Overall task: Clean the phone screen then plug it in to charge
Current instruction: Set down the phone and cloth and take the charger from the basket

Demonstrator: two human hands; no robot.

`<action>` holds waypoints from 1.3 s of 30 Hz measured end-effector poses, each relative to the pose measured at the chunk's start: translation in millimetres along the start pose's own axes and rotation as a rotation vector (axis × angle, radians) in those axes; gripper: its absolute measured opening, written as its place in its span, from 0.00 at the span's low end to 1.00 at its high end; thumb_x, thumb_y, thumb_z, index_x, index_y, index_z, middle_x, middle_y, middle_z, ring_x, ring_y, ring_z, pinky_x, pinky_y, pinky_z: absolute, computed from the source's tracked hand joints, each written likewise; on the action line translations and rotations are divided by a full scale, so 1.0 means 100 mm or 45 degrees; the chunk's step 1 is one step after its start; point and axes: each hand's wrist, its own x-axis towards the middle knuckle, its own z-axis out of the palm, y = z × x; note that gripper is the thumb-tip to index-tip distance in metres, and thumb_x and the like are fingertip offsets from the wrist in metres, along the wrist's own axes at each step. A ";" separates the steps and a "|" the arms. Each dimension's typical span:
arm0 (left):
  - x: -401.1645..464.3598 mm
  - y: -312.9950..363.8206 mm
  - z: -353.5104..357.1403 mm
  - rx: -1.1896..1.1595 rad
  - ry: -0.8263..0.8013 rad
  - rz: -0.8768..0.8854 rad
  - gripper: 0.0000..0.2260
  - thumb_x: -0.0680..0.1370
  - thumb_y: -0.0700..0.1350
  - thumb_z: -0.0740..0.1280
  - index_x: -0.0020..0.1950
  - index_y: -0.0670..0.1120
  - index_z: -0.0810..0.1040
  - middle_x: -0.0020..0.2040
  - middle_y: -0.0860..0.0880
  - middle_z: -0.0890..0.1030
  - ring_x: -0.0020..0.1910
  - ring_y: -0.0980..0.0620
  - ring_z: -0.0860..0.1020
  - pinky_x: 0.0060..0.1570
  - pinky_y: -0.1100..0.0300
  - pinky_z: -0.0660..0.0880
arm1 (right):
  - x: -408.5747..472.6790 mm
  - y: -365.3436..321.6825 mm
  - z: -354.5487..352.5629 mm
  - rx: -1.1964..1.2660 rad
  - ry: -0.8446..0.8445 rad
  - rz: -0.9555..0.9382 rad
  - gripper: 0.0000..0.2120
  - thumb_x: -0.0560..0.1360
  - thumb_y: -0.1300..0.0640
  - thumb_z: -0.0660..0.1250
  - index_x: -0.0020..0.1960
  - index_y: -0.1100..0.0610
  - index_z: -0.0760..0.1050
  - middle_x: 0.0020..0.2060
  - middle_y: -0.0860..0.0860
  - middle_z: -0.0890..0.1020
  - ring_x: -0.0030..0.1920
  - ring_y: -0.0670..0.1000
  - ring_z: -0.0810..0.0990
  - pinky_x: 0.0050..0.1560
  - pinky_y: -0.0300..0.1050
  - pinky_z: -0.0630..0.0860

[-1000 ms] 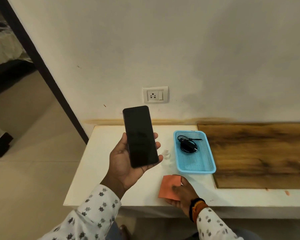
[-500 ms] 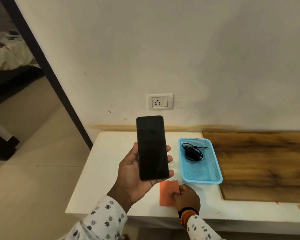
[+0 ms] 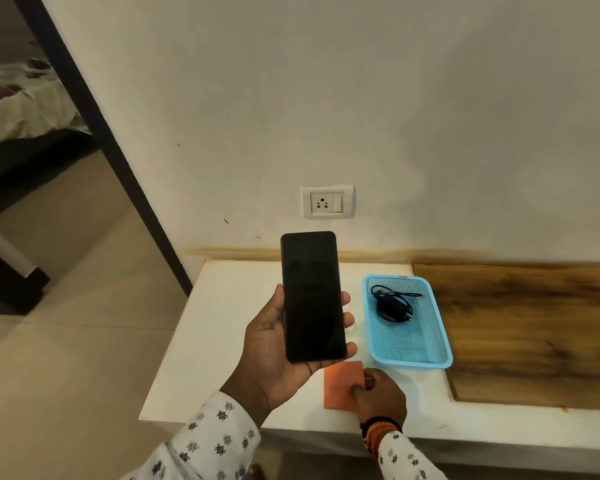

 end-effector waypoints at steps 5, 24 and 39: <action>-0.01 -0.01 -0.03 0.008 0.008 -0.015 0.30 0.81 0.64 0.53 0.71 0.44 0.75 0.68 0.38 0.77 0.62 0.39 0.77 0.63 0.35 0.71 | 0.03 0.02 -0.01 -0.007 -0.022 0.021 0.12 0.70 0.53 0.72 0.53 0.52 0.78 0.46 0.49 0.82 0.45 0.51 0.78 0.52 0.46 0.75; -0.01 -0.01 -0.01 0.048 0.020 -0.021 0.30 0.79 0.64 0.54 0.69 0.46 0.78 0.66 0.39 0.79 0.63 0.38 0.78 0.64 0.38 0.73 | 0.06 0.06 -0.03 -0.031 -0.046 0.023 0.10 0.70 0.48 0.73 0.47 0.49 0.76 0.45 0.48 0.83 0.43 0.49 0.76 0.51 0.45 0.74; -0.04 0.01 -0.13 0.104 0.317 0.068 0.27 0.81 0.62 0.54 0.64 0.45 0.81 0.62 0.36 0.81 0.58 0.35 0.81 0.54 0.39 0.80 | -0.35 0.26 -0.74 -0.115 -0.250 -0.619 0.17 0.73 0.41 0.69 0.32 0.51 0.80 0.27 0.46 0.79 0.32 0.46 0.77 0.36 0.38 0.74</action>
